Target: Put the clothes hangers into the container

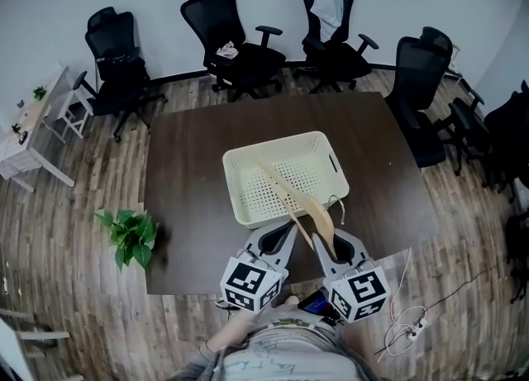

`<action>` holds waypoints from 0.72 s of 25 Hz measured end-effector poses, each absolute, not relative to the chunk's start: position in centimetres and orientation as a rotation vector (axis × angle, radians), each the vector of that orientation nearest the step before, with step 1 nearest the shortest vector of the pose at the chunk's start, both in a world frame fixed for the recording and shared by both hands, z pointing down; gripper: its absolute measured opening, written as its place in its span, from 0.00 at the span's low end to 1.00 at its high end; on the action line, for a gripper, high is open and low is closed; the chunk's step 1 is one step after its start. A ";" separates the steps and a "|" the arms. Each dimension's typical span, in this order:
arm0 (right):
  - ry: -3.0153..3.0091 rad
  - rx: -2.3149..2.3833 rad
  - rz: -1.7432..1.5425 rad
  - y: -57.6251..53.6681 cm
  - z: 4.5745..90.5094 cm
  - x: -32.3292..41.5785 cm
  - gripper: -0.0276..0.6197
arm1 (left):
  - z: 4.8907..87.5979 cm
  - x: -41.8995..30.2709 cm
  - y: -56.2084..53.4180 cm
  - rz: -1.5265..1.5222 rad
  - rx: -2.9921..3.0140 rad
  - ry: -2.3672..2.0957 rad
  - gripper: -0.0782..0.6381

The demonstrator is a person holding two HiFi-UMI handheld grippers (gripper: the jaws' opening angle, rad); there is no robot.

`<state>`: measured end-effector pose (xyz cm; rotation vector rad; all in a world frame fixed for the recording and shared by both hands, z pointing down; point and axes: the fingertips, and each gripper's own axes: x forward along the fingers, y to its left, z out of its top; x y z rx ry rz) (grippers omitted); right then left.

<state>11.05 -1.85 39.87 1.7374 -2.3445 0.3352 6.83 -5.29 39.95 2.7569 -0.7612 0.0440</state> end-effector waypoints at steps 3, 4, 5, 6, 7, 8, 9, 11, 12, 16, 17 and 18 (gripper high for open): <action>-2.324 1.732 0.342 -3.2 40.4 10.0 0.13 | 40.2 6.2 -6.7 0.043 2.757 -0.730 0.12; -2.317 1.732 0.343 -3.7 40.6 9.7 0.13 | 40.2 5.9 -7.2 0.043 2.759 -0.724 0.12; -2.309 1.734 0.346 -4.1 40.7 9.4 0.13 | 40.3 5.6 -7.8 0.043 2.761 -0.718 0.12; -2.302 1.738 0.350 -4.5 40.9 9.2 0.13 | 40.3 5.4 -8.4 0.044 2.762 -0.713 0.12; -2.296 1.745 0.355 -4.9 41.0 9.0 0.13 | 40.3 5.1 -8.9 0.044 2.762 -0.710 0.12; -2.291 1.753 0.361 -5.3 41.1 8.8 0.13 | 40.3 4.8 -9.4 0.042 2.762 -0.707 0.12; -2.286 1.762 0.367 -5.7 41.1 8.7 0.13 | 40.4 4.6 -9.9 0.039 2.762 -0.703 0.12; -2.275 1.776 0.373 -6.3 41.3 8.4 0.13 | 40.4 4.2 -10.7 0.032 2.763 -0.692 0.13; -2.269 1.781 0.375 -6.6 41.3 8.3 0.13 | 40.4 3.9 -11.1 0.031 2.765 -0.687 0.12; -2.255 1.787 0.389 -7.7 41.8 7.2 0.13 | 41.1 2.7 -12.2 0.049 2.761 -0.678 0.12; -2.254 1.785 0.390 -7.9 41.9 7.0 0.13 | 41.2 2.4 -12.5 0.050 2.759 -0.680 0.12; -2.253 1.781 0.390 -8.1 42.0 6.8 0.13 | 41.3 2.1 -12.7 0.049 2.758 -0.685 0.12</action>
